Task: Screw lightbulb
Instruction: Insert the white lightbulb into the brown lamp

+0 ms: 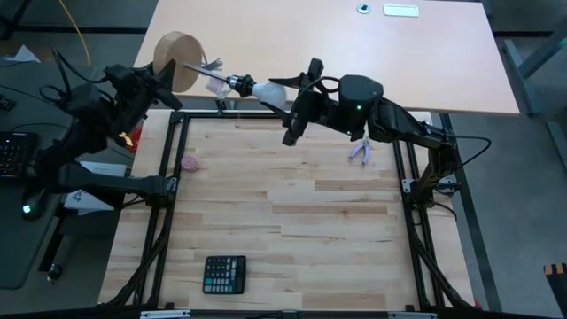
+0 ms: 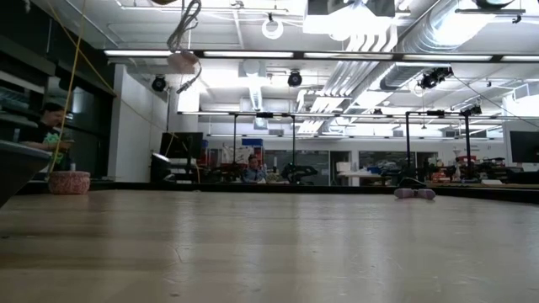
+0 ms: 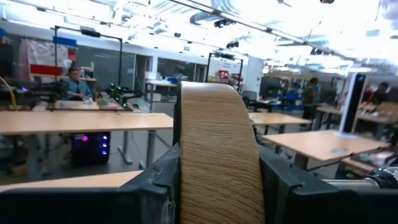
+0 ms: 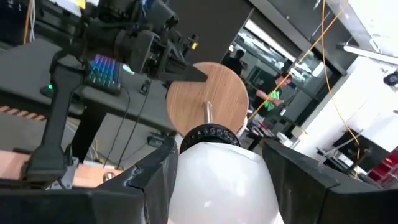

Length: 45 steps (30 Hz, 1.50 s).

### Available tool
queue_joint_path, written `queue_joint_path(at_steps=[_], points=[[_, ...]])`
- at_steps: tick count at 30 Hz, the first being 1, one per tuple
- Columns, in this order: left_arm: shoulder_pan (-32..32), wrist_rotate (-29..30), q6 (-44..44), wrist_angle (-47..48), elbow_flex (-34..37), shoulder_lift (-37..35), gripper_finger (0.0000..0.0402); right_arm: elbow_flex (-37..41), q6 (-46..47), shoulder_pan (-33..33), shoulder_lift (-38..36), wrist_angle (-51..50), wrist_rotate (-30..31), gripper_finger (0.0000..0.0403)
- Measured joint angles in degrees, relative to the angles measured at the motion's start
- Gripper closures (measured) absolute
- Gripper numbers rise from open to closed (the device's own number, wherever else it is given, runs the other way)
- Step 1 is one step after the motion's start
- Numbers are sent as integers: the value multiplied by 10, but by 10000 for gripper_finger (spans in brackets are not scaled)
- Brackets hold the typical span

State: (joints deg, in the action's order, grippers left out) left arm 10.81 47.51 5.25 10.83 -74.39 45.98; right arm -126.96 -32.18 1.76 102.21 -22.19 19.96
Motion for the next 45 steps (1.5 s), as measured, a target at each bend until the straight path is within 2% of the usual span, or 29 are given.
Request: queue_joint_path(at_steps=[5,17,38,45], points=[[0,-9,-27,2,0,-20,280,-1,-18,0,0,2,-19,187],[0,-24,-80,0,1,-28,279,-1,-43,4,-1,6,-16,187],[0,-18,-71,1,-2,-16,279,0,-43,5,0,16,-24,187],[-1,5,-25,13,-2,-2,280,0,4,5,1,14,-17,187]])
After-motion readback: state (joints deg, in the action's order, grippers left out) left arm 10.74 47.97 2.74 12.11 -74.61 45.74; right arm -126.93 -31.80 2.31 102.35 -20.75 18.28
